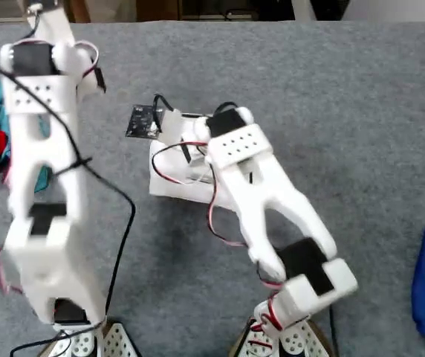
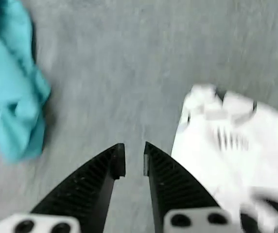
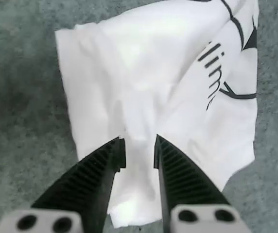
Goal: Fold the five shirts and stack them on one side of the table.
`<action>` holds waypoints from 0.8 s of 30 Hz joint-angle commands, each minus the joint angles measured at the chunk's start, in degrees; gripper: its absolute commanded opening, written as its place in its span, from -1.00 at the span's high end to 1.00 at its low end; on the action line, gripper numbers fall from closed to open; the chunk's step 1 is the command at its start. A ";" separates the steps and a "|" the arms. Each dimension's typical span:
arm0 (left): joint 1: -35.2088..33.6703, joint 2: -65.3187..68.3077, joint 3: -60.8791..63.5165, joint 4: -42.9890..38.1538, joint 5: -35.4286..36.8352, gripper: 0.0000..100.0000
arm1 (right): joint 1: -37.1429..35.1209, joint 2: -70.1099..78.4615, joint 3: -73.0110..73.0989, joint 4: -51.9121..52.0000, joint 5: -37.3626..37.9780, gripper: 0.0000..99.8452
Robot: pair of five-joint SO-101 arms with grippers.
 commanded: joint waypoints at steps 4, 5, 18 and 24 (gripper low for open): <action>-3.34 -43.47 38.59 -0.79 -5.71 0.80 | -1.89 10.42 -13.41 1.49 -1.58 0.75; -4.40 -48.48 42.11 -0.97 -6.24 0.79 | -2.24 12.00 -14.55 1.76 -2.29 0.75; -11.87 -79.08 64.26 -2.11 -9.85 0.67 | 1.01 21.49 -16.48 -0.88 -3.87 0.93; -11.78 -79.08 64.62 -2.11 -7.74 0.67 | 9.10 21.49 -21.41 0.62 -3.25 0.99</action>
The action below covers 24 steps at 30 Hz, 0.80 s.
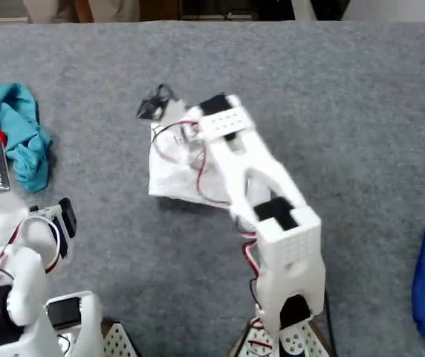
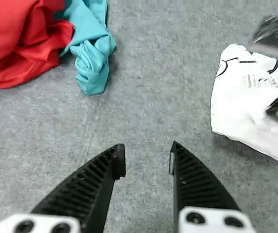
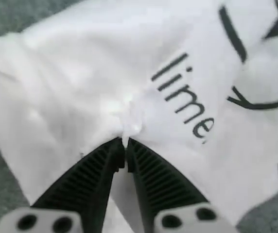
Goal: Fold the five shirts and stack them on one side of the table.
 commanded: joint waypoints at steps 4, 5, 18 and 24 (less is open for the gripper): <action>-0.18 -0.13 0.26 -0.53 3.78 0.67 | 6.20 -0.31 -9.19 4.04 0.79 0.99; -0.18 -0.13 0.26 -0.53 3.78 0.67 | 6.46 -0.31 -10.42 4.75 0.79 0.99; -0.44 -0.22 0.18 0.79 3.60 0.67 | 10.15 0.13 -19.91 1.49 3.60 0.99; -0.53 -0.66 -0.26 1.49 3.43 0.67 | 12.00 0.22 -19.91 -1.58 5.89 0.99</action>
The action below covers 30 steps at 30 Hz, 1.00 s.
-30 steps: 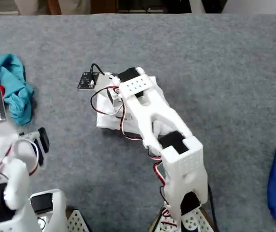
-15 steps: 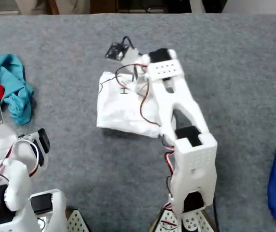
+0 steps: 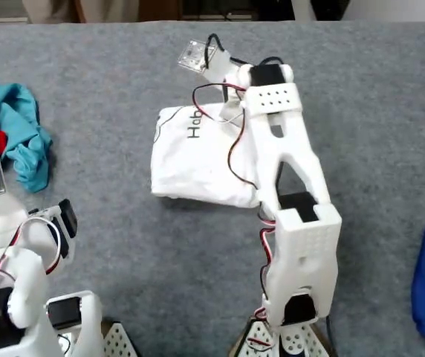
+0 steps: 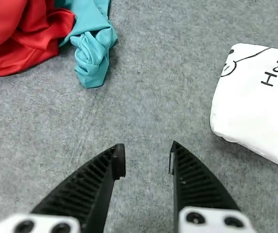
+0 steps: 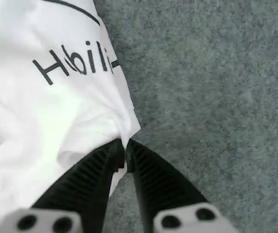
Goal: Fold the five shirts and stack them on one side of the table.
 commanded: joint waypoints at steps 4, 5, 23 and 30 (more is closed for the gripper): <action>-0.44 -0.13 -0.53 0.97 0.18 0.67 | 2.07 0.13 -3.30 -1.93 2.55 0.99; -0.18 -0.13 -0.53 0.97 0.18 0.67 | 2.07 0.57 -3.56 -1.76 2.55 0.97; 0.00 -0.13 -0.09 0.97 0.18 0.67 | 1.98 -15.96 -3.30 19.87 -0.97 0.53; 0.00 -0.22 -0.09 1.14 0.18 0.67 | -1.63 -16.92 -0.40 31.21 -6.68 0.97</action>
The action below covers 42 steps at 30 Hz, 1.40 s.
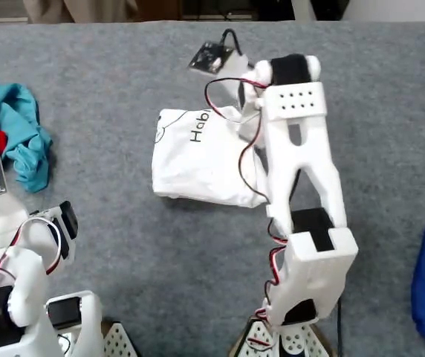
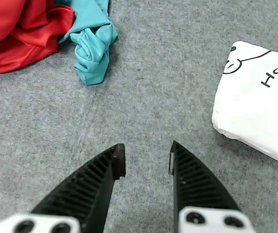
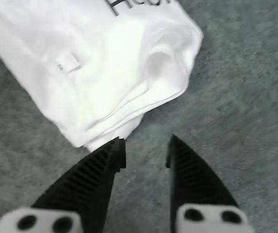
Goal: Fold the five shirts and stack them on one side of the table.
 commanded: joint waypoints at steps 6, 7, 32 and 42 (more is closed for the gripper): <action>0.00 -0.22 -0.18 0.70 0.18 0.67 | -4.88 -5.93 9.10 -2.55 -7.74 0.96; 0.00 -0.22 -0.18 0.70 0.18 0.67 | -4.88 -5.85 9.71 -4.31 -8.88 0.96; -0.18 -14.02 5.98 0.70 -2.73 0.66 | -11.56 -28.09 60.97 -29.36 9.49 0.52; -0.53 -15.60 8.00 0.70 -3.34 0.66 | -10.95 -25.63 68.18 -41.93 16.62 0.28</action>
